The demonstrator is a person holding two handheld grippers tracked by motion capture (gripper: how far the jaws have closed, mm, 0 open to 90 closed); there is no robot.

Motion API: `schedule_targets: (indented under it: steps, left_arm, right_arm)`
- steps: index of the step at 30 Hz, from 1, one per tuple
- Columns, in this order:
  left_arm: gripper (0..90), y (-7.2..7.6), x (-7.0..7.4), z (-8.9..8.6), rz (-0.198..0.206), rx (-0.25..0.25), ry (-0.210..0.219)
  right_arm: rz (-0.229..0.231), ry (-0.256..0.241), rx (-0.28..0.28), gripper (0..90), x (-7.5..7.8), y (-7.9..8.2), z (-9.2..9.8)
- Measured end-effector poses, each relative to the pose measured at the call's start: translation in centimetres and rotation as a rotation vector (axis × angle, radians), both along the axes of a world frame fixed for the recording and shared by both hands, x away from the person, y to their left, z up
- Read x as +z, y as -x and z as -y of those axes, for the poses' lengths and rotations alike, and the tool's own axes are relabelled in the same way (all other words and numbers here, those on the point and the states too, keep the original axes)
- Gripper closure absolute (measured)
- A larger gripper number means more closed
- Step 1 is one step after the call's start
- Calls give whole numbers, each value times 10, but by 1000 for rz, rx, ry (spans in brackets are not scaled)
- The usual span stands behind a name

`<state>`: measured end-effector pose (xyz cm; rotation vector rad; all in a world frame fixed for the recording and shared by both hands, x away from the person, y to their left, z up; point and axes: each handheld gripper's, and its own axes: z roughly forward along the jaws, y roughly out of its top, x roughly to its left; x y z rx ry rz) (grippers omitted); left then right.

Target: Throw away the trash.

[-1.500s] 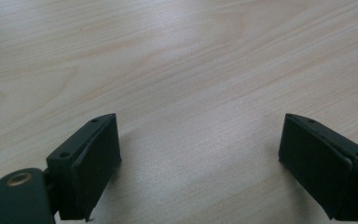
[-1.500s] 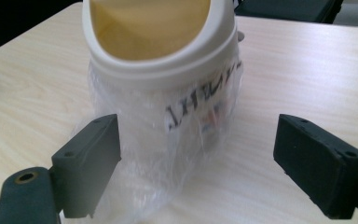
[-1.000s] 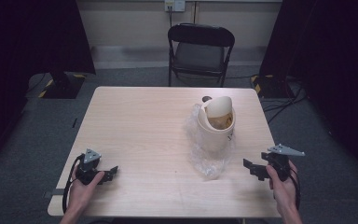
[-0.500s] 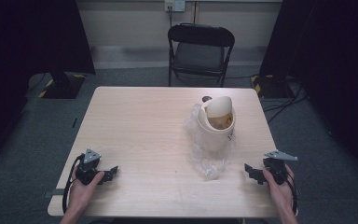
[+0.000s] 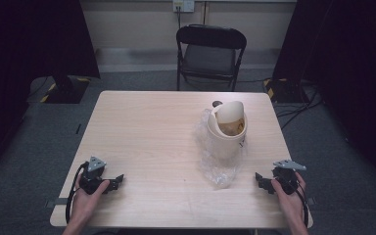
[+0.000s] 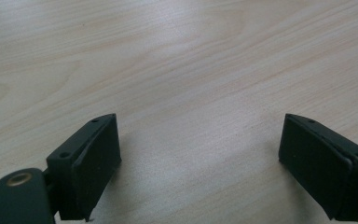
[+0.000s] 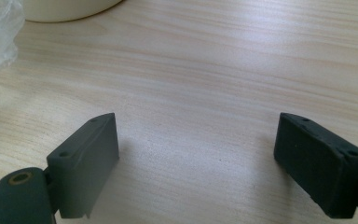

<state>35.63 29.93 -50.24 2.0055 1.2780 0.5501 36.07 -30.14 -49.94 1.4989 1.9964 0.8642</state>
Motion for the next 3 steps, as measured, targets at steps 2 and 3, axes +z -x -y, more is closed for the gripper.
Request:
schedule_targets:
  steps: [2,3]
  left_arm:
    - [121,0,0,0,0,0,0]
    - [121,0,0,0,0,0,0]
  right_arm:
    - [0,0,0,131,0,0,0]
    - [0,1,0,131,0,0,0]
